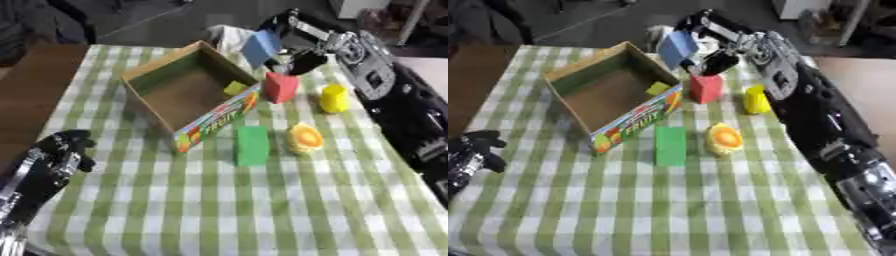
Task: Pick up objects on the table and place them in the box.
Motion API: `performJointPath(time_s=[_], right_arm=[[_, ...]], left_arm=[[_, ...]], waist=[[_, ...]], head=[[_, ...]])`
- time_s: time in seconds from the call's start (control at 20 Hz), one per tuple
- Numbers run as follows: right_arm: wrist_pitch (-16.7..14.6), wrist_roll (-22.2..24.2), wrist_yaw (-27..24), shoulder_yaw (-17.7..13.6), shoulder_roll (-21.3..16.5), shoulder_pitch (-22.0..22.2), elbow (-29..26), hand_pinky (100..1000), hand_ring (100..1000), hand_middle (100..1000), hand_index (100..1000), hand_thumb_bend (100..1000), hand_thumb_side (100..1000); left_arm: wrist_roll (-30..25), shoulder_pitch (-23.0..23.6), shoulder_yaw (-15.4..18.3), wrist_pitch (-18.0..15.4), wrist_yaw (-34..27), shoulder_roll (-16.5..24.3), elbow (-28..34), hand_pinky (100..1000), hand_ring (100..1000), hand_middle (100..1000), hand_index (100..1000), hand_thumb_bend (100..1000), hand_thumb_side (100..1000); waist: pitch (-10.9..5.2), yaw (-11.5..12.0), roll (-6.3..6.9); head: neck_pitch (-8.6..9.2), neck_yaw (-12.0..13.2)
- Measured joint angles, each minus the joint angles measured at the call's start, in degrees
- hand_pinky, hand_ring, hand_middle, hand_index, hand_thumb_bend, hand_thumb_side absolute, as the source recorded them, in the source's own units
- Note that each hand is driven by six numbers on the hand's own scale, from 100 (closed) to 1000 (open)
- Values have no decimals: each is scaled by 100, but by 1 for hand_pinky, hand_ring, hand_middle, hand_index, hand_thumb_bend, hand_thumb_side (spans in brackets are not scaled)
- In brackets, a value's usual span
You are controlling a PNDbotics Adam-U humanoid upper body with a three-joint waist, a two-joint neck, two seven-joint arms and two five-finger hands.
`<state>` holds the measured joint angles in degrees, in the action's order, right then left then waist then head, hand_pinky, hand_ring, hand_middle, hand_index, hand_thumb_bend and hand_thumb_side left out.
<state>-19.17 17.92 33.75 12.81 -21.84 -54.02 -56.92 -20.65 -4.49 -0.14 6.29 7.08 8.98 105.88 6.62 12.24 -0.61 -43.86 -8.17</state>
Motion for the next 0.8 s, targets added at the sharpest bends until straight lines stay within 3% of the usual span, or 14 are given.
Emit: performJointPath(time_s=[0.3,0.8], right_arm=[[-179,-11,357,72,378,-96,128,759,878,706,737,181,103],[-448,203,1216,229,702,-35,214,771,885,791,852,277,232]], left_arm=[[-101,-61,-73,-19,-19,-41,1,578,549,651,785,109,570],[-130,-75,-76,-18,-20,-43,1,579,549,652,785,109,571]], waist=[[53,99,3],[54,143,-23]], head=[[0,-212],[0,-297]])
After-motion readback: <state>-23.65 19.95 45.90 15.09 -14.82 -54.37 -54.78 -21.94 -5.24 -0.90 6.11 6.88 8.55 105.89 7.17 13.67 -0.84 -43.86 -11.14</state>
